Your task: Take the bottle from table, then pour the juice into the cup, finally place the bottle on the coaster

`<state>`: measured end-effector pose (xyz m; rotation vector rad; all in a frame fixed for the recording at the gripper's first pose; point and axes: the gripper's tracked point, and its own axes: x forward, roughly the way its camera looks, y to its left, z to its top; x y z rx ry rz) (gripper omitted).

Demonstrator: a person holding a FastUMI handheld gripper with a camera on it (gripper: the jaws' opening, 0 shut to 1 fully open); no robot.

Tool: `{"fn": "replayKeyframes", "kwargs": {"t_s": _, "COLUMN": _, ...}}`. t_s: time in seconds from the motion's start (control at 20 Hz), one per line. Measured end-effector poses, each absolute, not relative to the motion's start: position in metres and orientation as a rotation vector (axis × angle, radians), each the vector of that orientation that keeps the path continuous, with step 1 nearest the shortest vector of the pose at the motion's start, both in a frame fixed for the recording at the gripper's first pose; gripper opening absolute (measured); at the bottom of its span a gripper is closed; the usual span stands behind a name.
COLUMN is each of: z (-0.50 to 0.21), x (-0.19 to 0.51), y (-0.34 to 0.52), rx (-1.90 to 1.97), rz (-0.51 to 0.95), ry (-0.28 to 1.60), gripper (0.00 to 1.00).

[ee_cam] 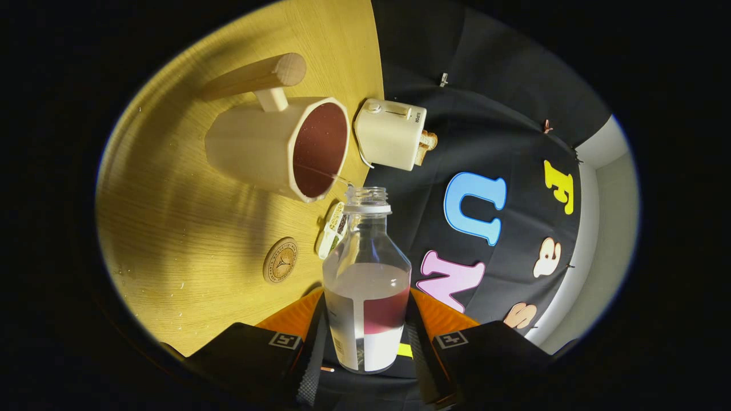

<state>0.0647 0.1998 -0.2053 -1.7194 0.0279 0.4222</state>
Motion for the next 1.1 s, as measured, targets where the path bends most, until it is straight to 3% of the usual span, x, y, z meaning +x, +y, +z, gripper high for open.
{"fn": "replayKeyframes", "kwargs": {"t_s": 1.1, "z": -0.2073, "x": 0.0647, "y": 0.1990, "rx": -1.814, "rz": 0.458, "ry": -0.031, "gripper": 0.70}}
